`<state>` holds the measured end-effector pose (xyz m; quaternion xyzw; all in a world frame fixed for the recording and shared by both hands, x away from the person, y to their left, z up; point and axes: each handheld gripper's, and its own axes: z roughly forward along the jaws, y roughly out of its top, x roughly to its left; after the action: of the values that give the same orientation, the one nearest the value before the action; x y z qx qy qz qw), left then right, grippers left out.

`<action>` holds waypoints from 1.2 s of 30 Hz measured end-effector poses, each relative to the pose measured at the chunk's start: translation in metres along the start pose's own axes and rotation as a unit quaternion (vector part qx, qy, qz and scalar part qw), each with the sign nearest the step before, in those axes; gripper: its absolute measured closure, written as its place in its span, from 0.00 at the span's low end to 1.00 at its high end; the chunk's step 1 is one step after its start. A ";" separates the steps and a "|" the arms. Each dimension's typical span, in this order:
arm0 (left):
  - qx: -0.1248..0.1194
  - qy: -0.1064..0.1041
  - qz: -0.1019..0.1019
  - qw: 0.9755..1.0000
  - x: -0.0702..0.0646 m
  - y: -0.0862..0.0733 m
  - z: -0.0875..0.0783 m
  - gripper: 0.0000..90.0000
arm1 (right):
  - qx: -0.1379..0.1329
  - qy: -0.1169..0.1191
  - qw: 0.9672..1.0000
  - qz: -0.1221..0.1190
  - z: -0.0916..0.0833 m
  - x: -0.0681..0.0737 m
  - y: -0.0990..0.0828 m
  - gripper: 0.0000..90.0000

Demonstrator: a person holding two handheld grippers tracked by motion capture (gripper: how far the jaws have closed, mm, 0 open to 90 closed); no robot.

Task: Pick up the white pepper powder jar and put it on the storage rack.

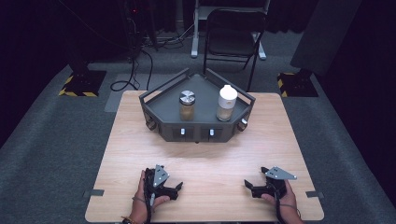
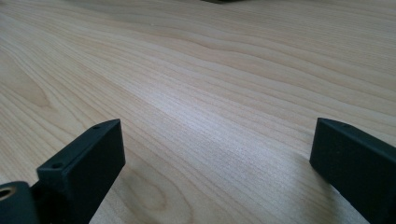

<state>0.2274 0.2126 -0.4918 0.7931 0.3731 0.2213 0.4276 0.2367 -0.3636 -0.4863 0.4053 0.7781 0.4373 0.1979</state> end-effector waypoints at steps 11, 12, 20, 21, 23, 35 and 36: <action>0.000 0.001 0.001 1.000 0.000 0.000 0.000 0.01 | 0.014 -0.014 0.999 -0.029 0.004 0.010 0.005 0.02; 0.000 0.001 0.001 1.000 0.000 0.000 0.000 0.01 | 0.014 -0.015 0.999 -0.029 0.004 0.010 0.005 0.01; -0.002 0.003 0.002 1.000 -0.002 -0.001 0.000 0.01 | 0.015 -0.018 0.999 -0.027 0.004 0.011 0.006 0.00; -0.001 0.003 0.002 1.000 -0.002 -0.001 0.000 0.01 | 0.015 -0.018 0.999 -0.027 0.004 0.011 0.006 0.00; -0.001 0.003 0.001 1.000 -0.001 0.000 0.000 0.01 | 0.015 -0.017 0.999 -0.027 0.004 0.011 0.006 0.00; -0.002 0.003 0.002 1.000 -0.002 -0.001 0.000 0.01 | 0.015 -0.017 0.999 -0.027 0.004 0.011 0.006 0.00; -0.002 0.003 0.002 1.000 -0.002 -0.001 0.000 0.01 | 0.015 -0.017 0.999 -0.027 0.004 0.011 0.006 0.00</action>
<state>0.2259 0.2117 -0.4923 0.7922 0.3729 0.2252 0.4274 0.2356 -0.3513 -0.4831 0.3947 0.7916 0.4131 0.2166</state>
